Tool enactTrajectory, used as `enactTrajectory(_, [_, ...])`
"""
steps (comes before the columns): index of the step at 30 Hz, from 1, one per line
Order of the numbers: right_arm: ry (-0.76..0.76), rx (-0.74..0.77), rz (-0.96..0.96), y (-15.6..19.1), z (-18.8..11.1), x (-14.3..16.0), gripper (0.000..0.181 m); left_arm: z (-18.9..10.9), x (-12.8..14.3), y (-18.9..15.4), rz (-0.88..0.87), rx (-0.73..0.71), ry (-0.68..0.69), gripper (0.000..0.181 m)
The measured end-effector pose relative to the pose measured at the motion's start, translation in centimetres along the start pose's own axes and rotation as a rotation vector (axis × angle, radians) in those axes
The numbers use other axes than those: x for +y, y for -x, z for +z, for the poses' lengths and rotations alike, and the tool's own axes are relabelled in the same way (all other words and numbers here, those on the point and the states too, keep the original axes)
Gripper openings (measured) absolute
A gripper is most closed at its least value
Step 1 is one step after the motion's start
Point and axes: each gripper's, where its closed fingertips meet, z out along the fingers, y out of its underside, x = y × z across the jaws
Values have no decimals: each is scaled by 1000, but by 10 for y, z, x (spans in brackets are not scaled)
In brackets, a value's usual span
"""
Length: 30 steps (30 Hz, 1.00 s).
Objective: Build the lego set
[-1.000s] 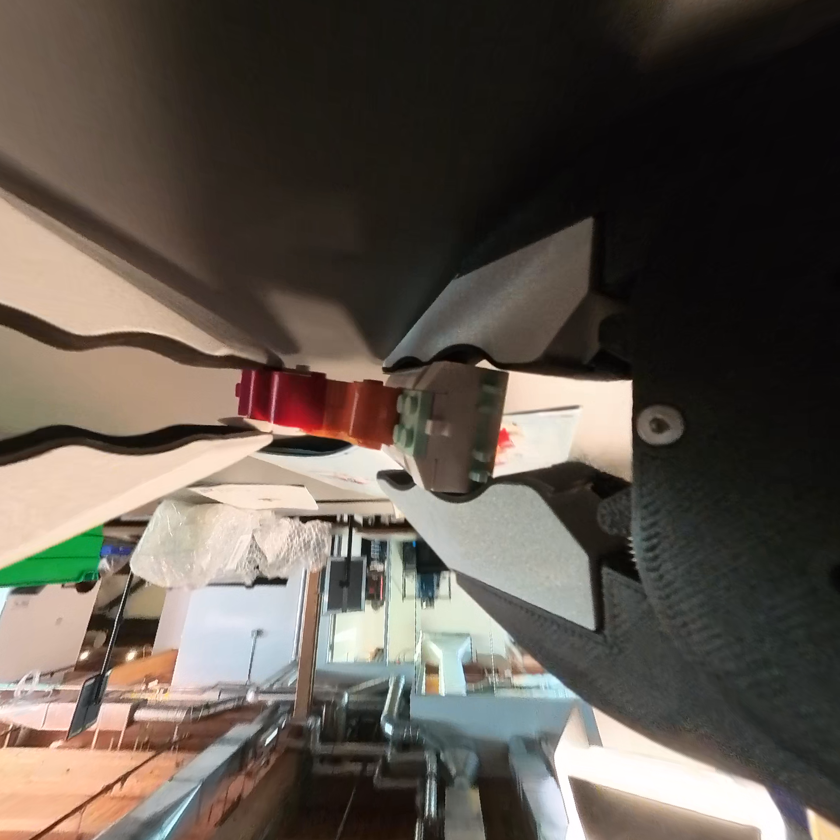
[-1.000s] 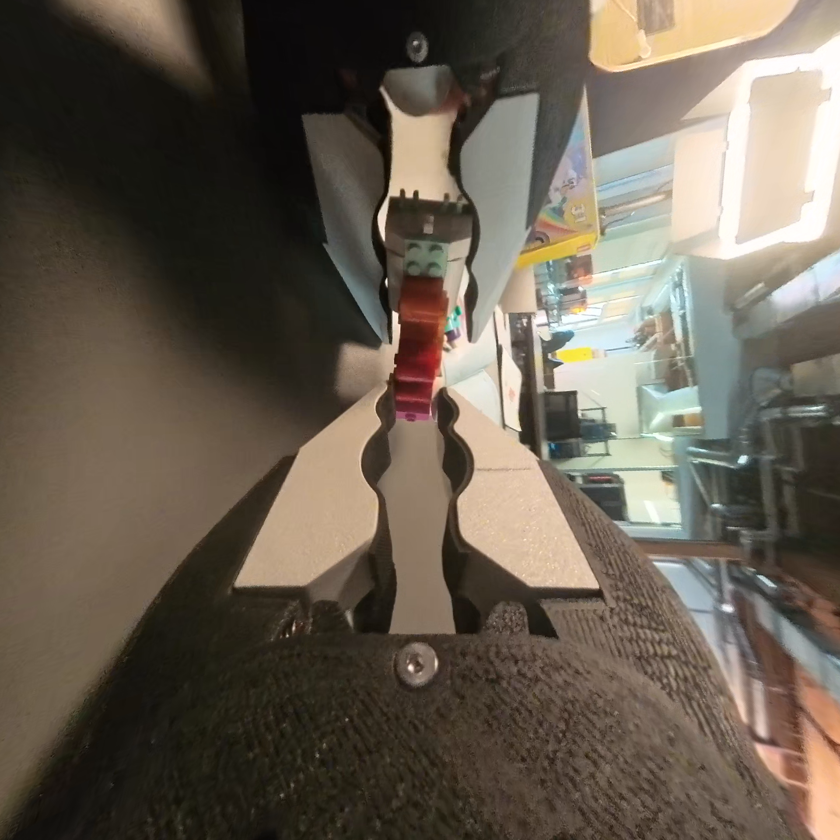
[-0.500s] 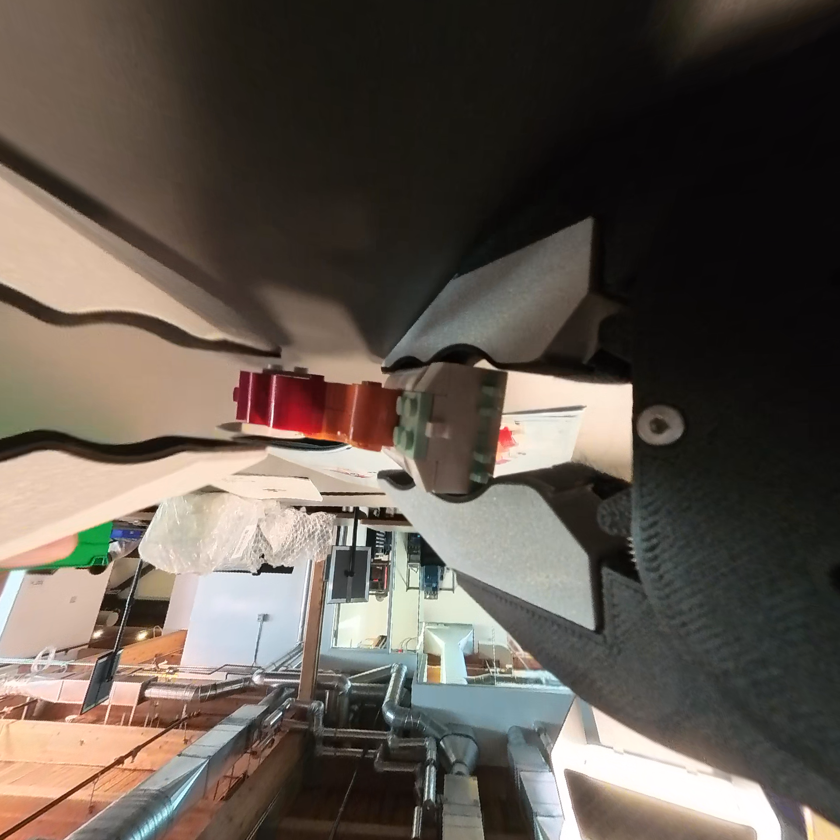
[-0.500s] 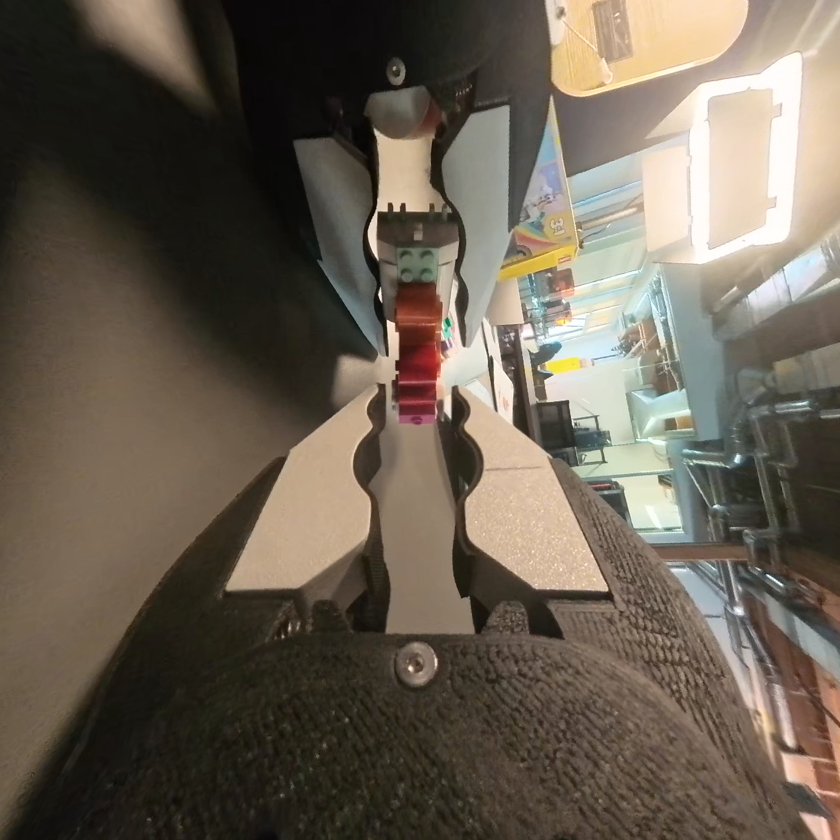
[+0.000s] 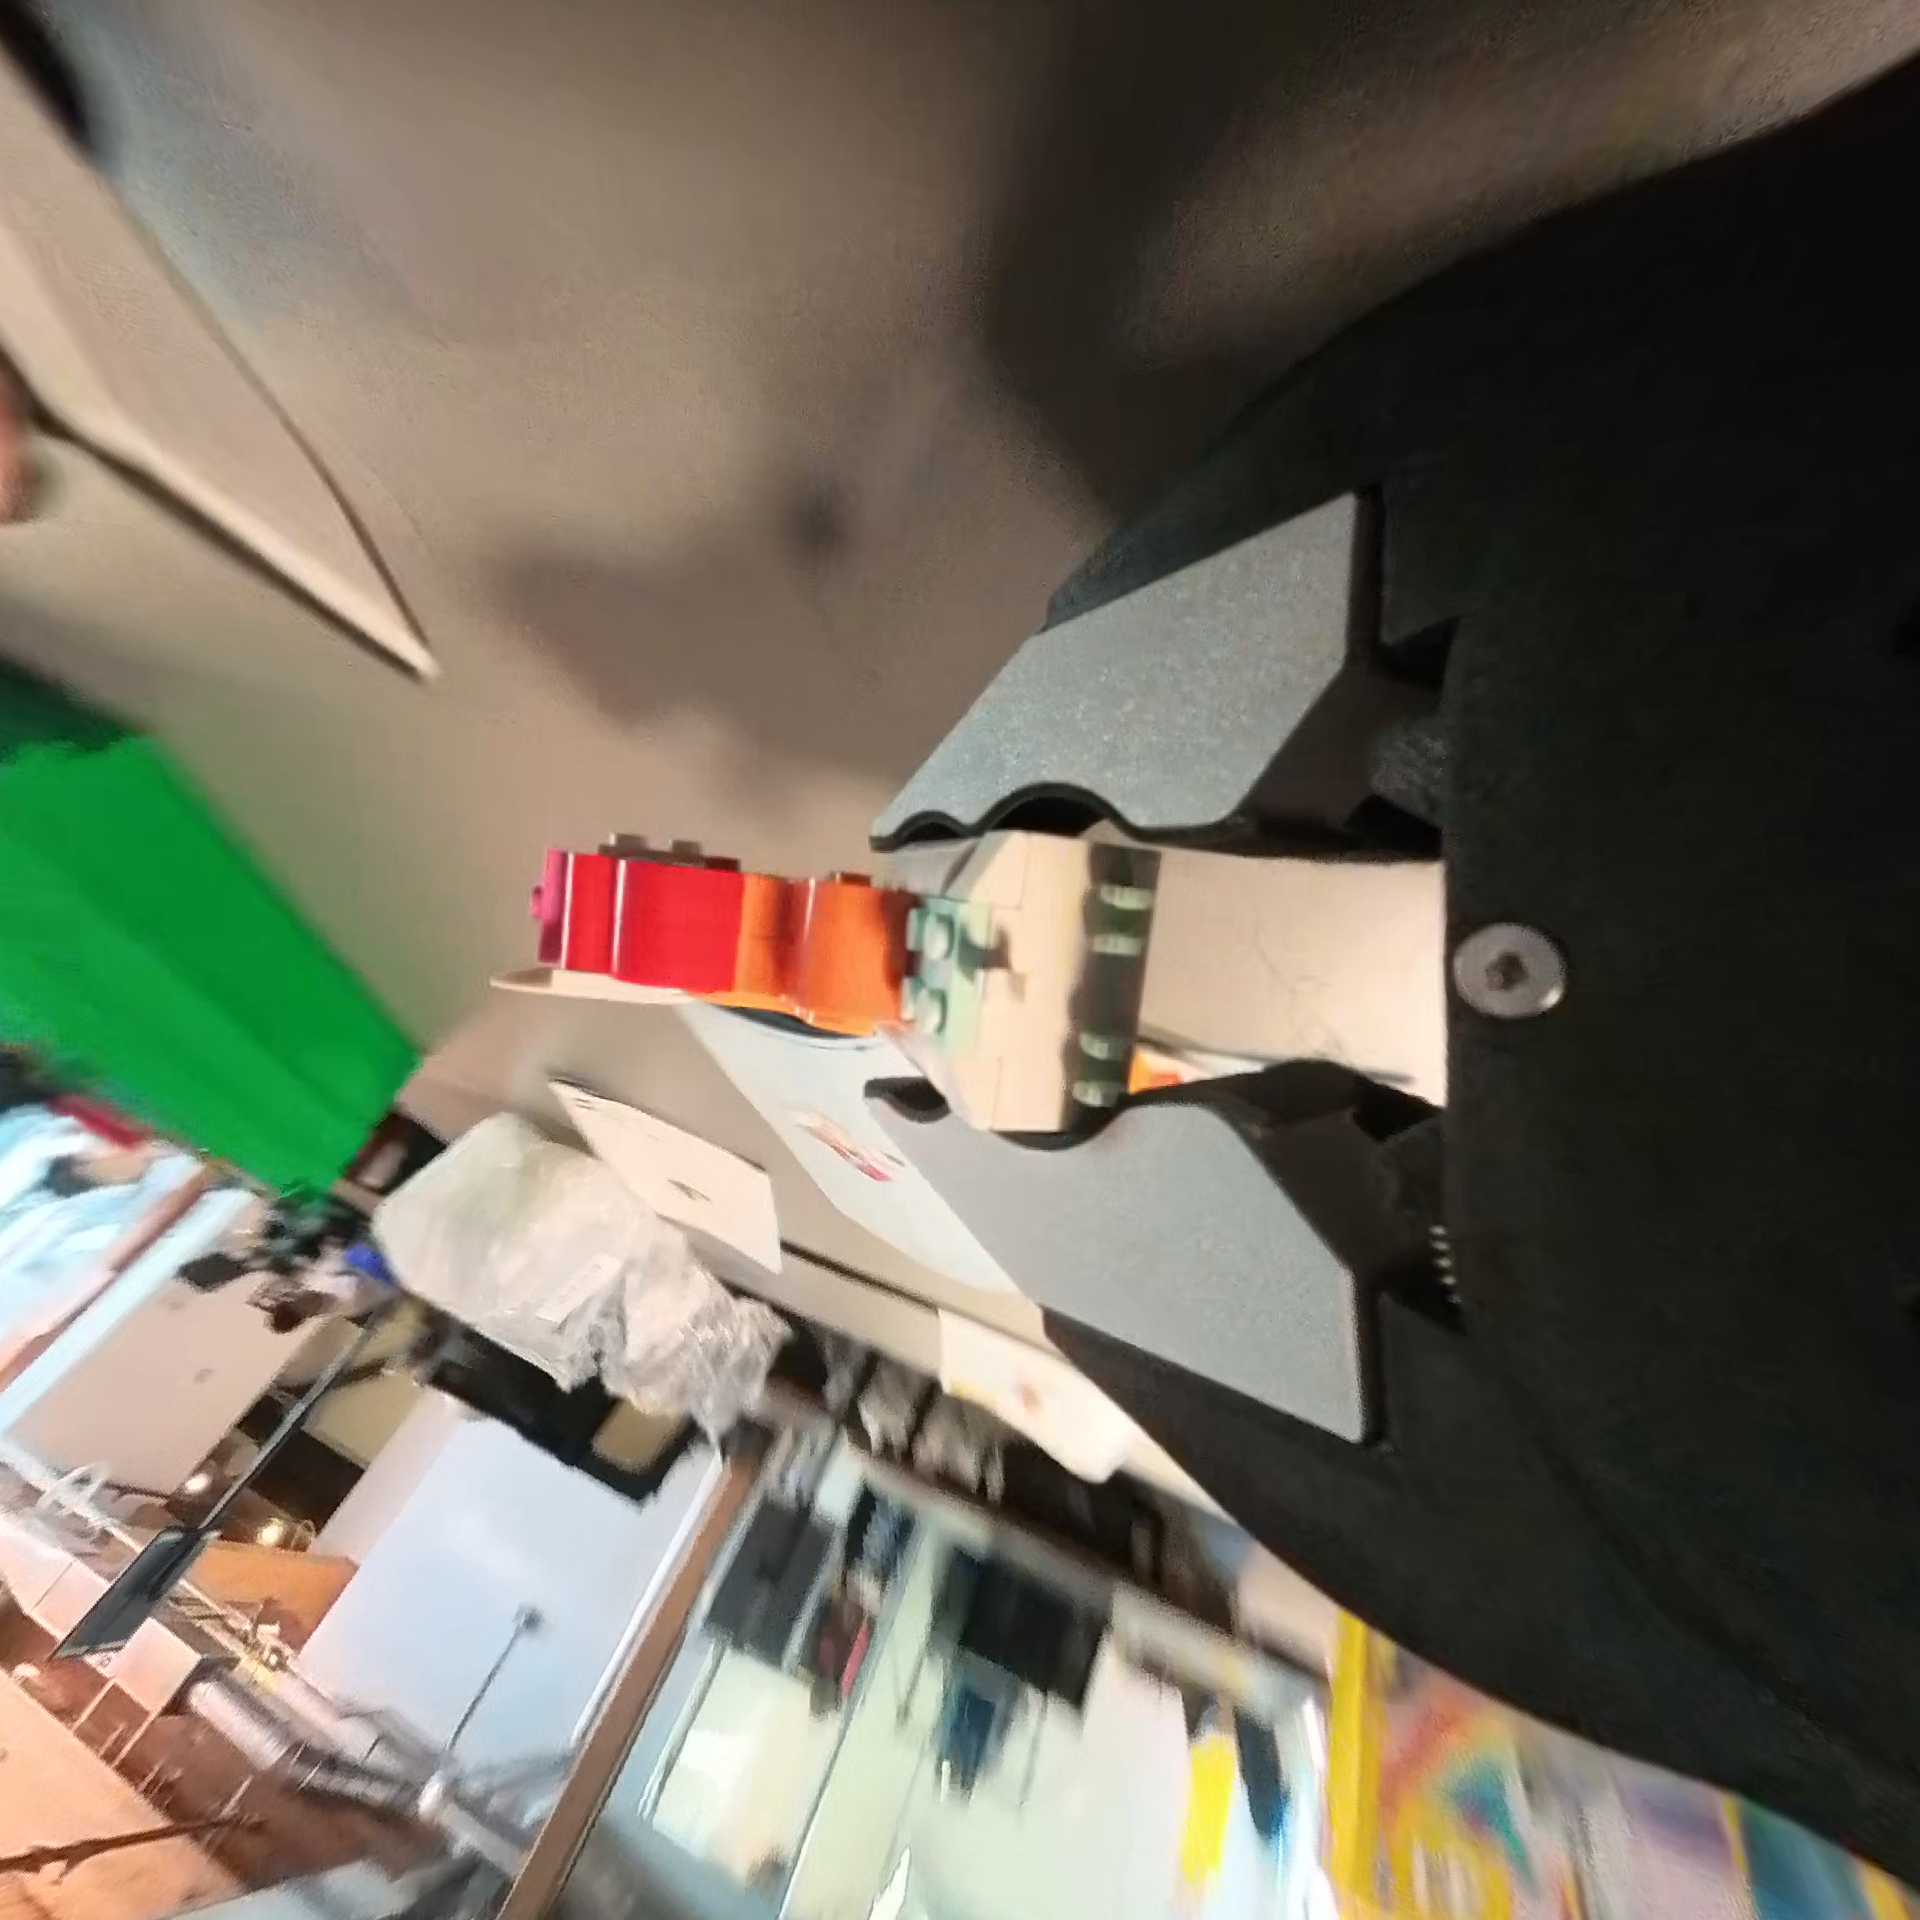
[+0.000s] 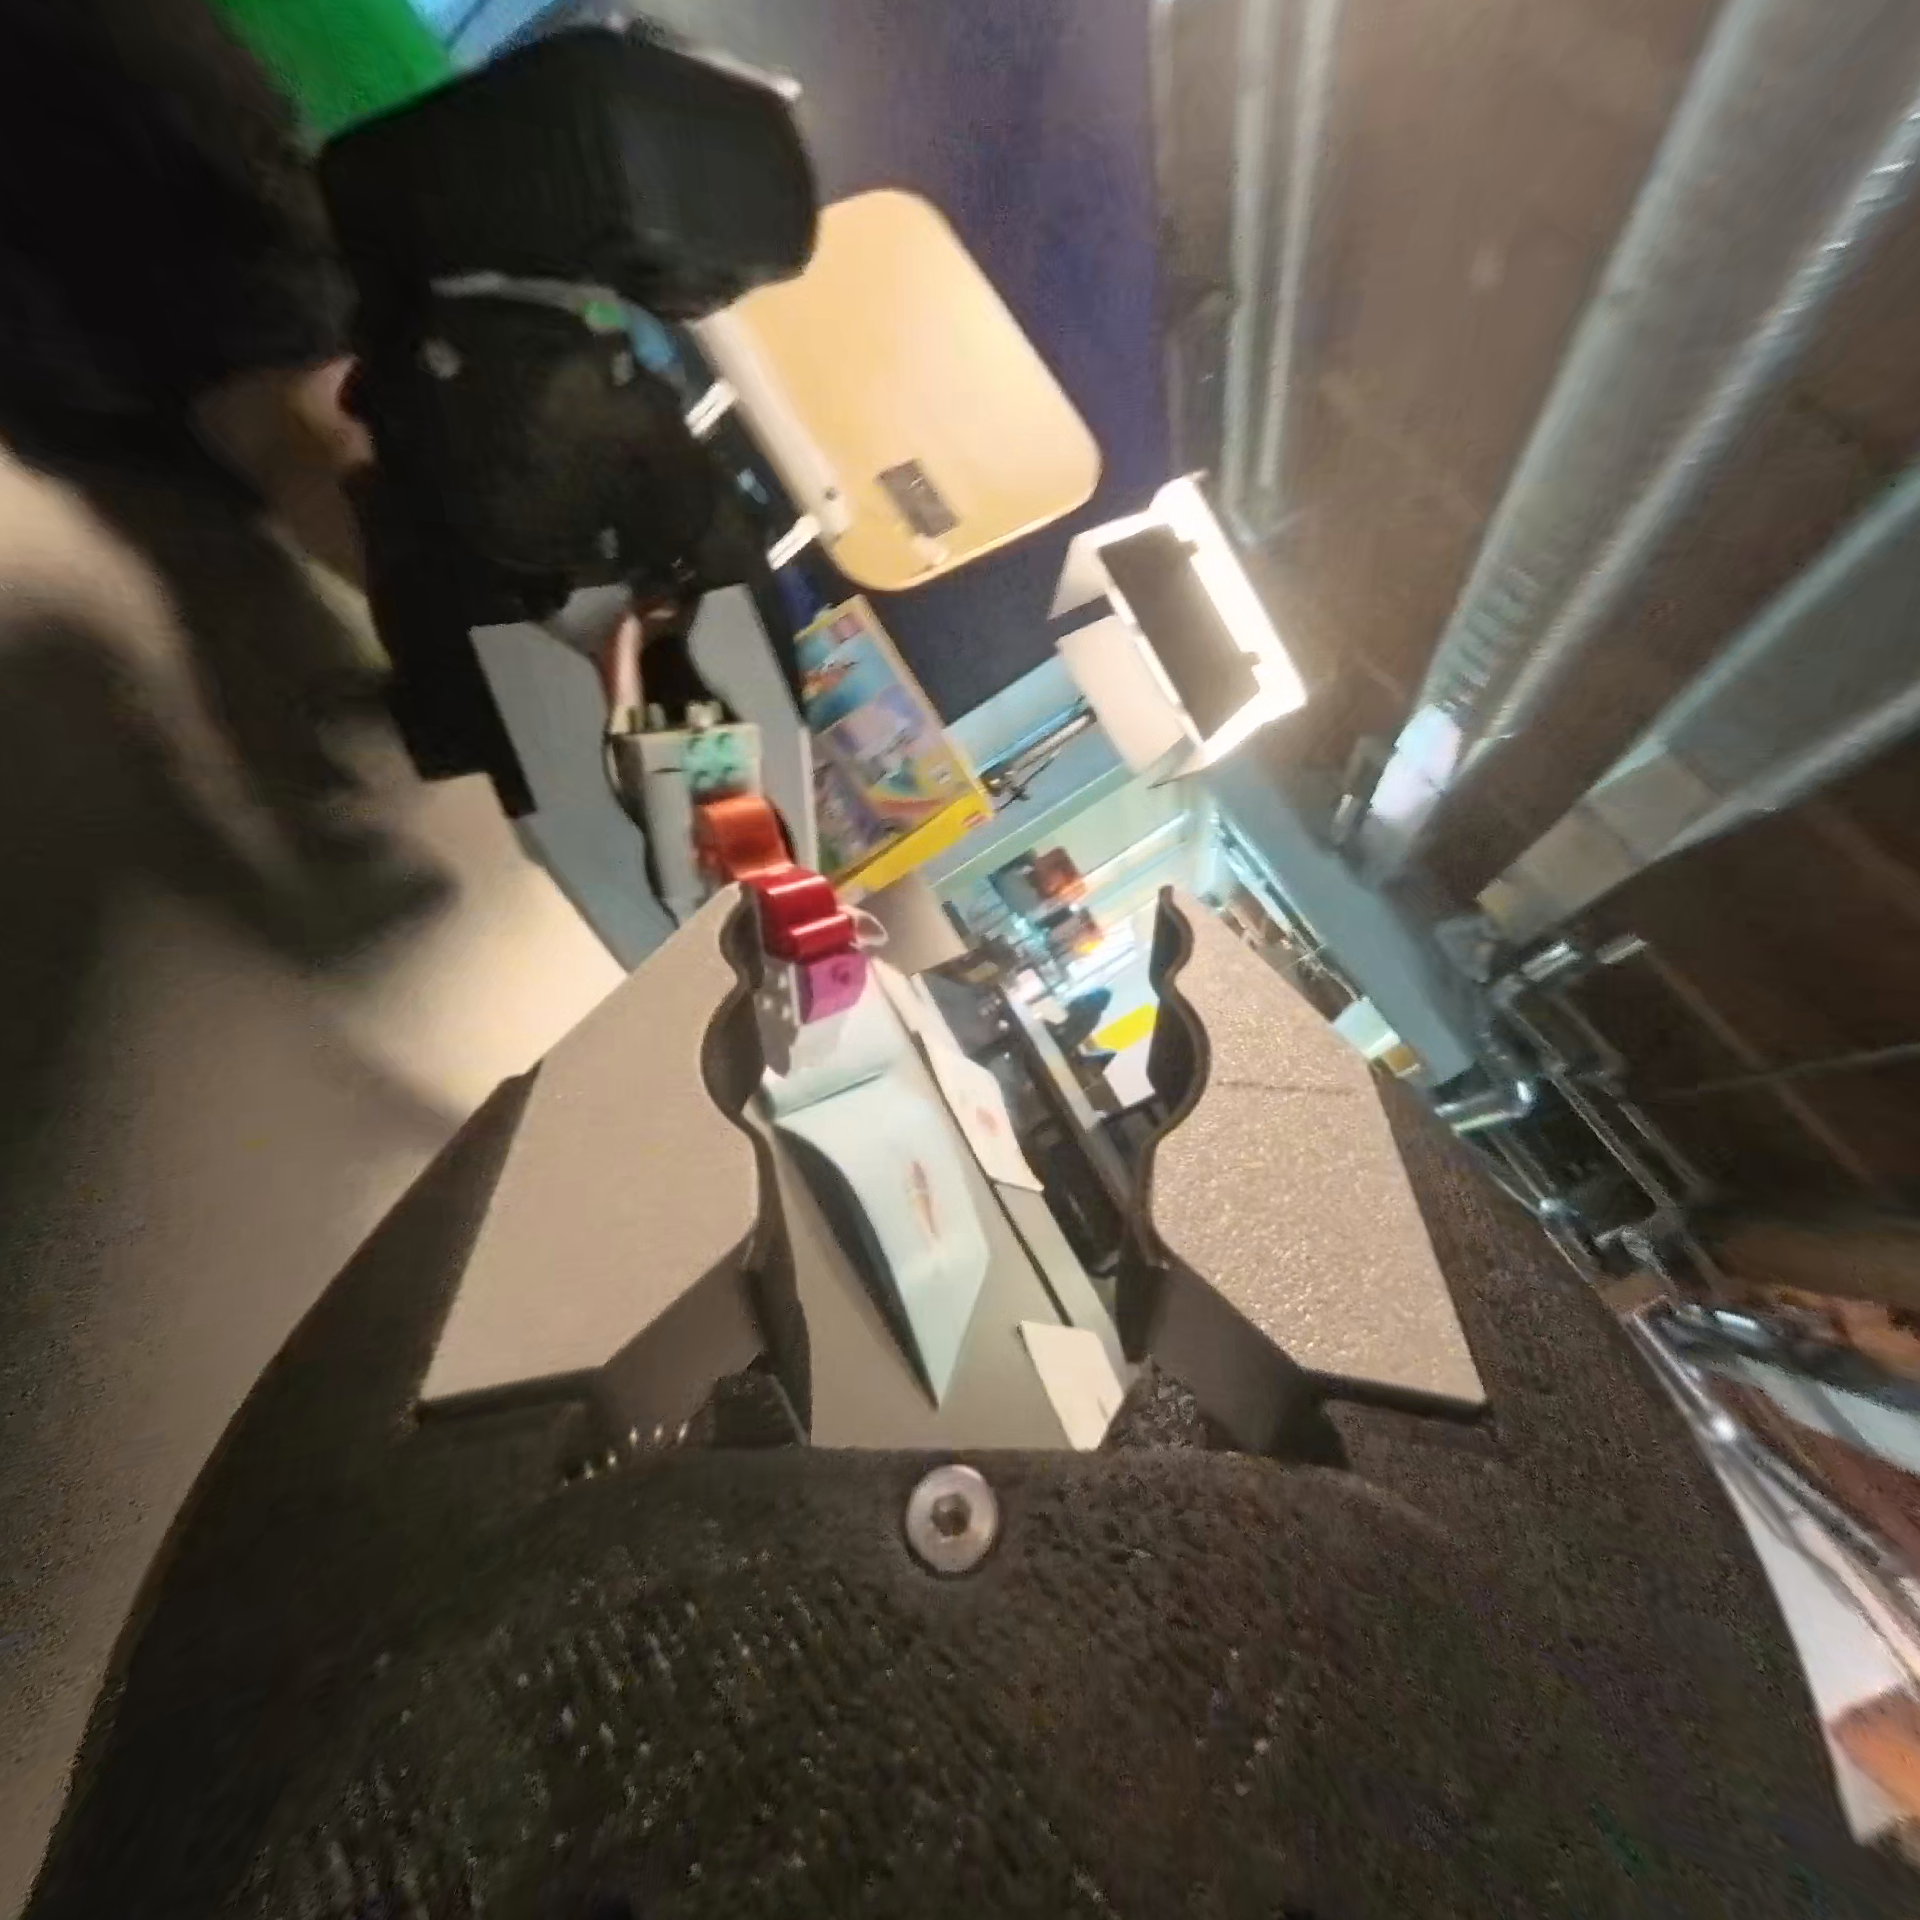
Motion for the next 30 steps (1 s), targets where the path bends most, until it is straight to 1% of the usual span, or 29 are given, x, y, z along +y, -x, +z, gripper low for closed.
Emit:
enactTrajectory(2, [-6,56,25,-13,-3,1,76,-5,-11,0,-138,73,-95,43])
enactTrajectory(6, [-5,99,61,-24,-6,3,75,-19,-35,3,-399,236,-275,42])
enactTrajectory(9, [-7,108,71,-25,-7,2,74,-25,-41,8,-604,362,-341,42])
enactTrajectory(12, [-2,102,67,-23,-5,2,73,-25,-40,15,-721,410,-365,42])
enactTrajectory(16, [4,95,65,-22,-4,2,70,-26,-39,18,-761,426,-374,42])
enactTrajectory(24, [18,77,71,-17,-2,5,65,-27,-41,13,-713,432,-367,42])
enactTrajectory(26, [21,70,74,-16,-7,6,64,-27,-41,13,-708,432,-367,42])
enactTrajectory(30, [27,59,76,-14,-6,7,62,-27,-41,13,-713,434,-367,42])
